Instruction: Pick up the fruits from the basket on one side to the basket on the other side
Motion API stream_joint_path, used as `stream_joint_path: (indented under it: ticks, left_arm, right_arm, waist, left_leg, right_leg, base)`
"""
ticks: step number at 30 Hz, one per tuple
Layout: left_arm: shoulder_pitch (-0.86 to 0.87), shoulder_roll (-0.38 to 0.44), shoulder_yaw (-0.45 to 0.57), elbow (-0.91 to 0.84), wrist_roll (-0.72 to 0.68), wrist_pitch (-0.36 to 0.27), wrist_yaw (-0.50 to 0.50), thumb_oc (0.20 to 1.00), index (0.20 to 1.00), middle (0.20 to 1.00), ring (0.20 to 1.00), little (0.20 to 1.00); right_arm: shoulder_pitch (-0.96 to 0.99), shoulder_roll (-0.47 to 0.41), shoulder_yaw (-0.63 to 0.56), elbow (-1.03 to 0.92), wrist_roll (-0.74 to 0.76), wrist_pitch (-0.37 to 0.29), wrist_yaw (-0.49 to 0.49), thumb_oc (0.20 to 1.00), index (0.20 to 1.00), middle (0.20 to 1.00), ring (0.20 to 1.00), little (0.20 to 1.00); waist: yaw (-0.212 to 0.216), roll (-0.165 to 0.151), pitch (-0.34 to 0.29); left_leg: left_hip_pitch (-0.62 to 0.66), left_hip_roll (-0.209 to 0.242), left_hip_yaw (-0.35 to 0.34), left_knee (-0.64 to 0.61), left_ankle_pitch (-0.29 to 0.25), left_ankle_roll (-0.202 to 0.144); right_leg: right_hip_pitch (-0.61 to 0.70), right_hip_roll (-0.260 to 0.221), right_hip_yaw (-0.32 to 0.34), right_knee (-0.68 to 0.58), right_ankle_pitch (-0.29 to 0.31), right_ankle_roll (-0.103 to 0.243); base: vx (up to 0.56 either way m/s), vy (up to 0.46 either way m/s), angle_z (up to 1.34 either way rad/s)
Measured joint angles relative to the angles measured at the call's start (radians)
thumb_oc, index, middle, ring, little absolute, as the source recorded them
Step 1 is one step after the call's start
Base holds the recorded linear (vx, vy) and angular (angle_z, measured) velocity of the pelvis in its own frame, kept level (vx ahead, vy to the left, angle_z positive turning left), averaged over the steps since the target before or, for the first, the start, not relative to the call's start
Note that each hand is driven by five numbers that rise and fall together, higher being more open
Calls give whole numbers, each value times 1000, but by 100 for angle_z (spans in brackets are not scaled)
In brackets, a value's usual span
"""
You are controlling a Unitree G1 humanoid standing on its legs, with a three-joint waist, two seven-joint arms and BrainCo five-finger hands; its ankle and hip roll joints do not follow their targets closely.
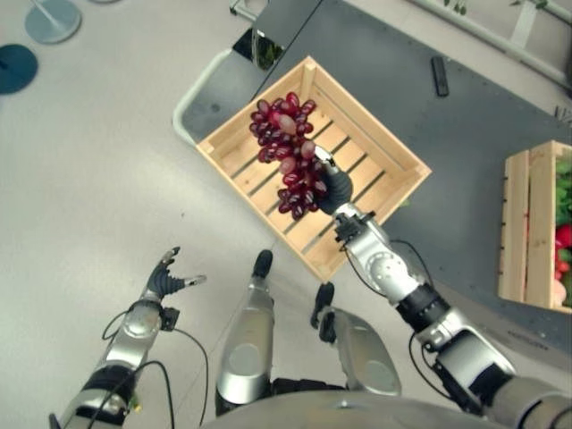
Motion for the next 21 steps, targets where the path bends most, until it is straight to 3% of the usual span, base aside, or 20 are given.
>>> stream_joint_path:
  ticks: [8, 15, 18, 19, 21]
  left_arm:
    - [83, 5, 18, -231, -51, -6, -109, 1000, 1000, 1000, 1000, 1000]
    - [148, 37, 19, -455, -448, 56, -343, 1000, 1000, 1000, 1000, 1000]
    - [139, 37, 20, -459, -485, 70, -355, 1000, 1000, 1000, 1000, 1000]
    - [151, 46, 13, -492, -623, 110, -396, 1000, 1000, 1000, 1000, 1000]
    - [141, 51, 6, -512, -685, 153, -404, 1000, 1000, 1000, 1000, 1000]
  right_arm:
    - [72, -59, -68, -29, -6, 26, 11, 200, 200, 200, 200, 200]
    - [132, -171, -104, -33, -73, 83, 29, 200, 200, 200, 200, 200]
    - [132, -172, -105, -34, -78, 86, 29, 200, 200, 200, 200, 200]
    - [139, -175, -110, -35, -80, 100, 30, 200, 200, 200, 200, 200]
    - [142, -185, -114, -38, -80, 106, 30, 200, 200, 200, 200, 200]
  waist:
    - [-10, 1, -87]
    - [-30, -4, -163]
    - [-38, -6, -166]
    - [-55, -15, -188]
    - [-66, -20, -192]
  left_leg:
    - [64, 2, 3, -22, -8, 6]
    - [101, 5, 12, -38, -9, 14]
    - [108, 7, 12, -40, -10, 15]
    - [111, 8, 12, -45, -4, 13]
    - [116, 13, 13, -50, -8, 17]
  right_leg:
    - [77, 2, -10, -41, -5, 5]
    - [128, 2, -27, -63, -6, 6]
    - [134, 2, -26, -69, -7, 6]
    - [144, 5, -35, -77, -7, 6]
    - [146, 5, -33, -82, -7, 5]
  base:
    - [44, 1, 4]
    - [81, 5, 6]
    - [31, -1, 4]
    - [155, -17, 7]
    - [160, -21, 3]
